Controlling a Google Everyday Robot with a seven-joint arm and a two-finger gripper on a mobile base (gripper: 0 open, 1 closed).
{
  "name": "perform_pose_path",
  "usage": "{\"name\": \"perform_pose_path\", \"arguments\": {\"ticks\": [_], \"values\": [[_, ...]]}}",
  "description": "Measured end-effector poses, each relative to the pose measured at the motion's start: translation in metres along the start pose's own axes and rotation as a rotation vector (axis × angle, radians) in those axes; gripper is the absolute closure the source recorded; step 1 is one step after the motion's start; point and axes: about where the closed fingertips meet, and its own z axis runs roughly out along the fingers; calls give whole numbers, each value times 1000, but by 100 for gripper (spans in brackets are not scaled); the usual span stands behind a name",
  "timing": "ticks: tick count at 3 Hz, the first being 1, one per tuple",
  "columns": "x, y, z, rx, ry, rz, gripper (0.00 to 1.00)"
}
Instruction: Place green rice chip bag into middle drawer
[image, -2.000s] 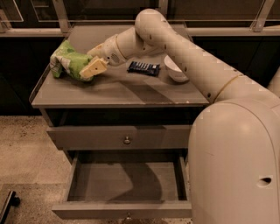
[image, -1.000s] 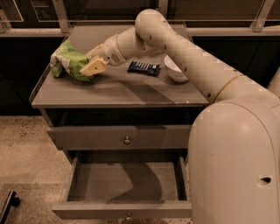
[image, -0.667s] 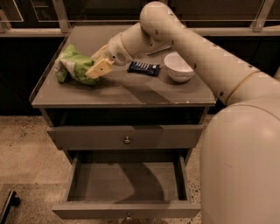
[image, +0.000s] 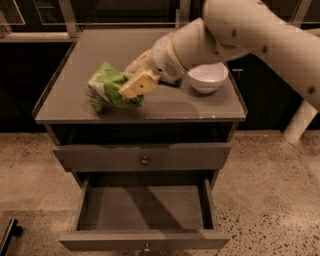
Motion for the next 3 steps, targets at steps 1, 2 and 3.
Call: {"name": "perform_pose_path", "arguments": {"ticks": [1,2,3], "values": [[13,43,-27,55,-37,-12,100],[23,84,-42,126,-73,-26,100],[42,117,-70,243,-77,17,100]]}}
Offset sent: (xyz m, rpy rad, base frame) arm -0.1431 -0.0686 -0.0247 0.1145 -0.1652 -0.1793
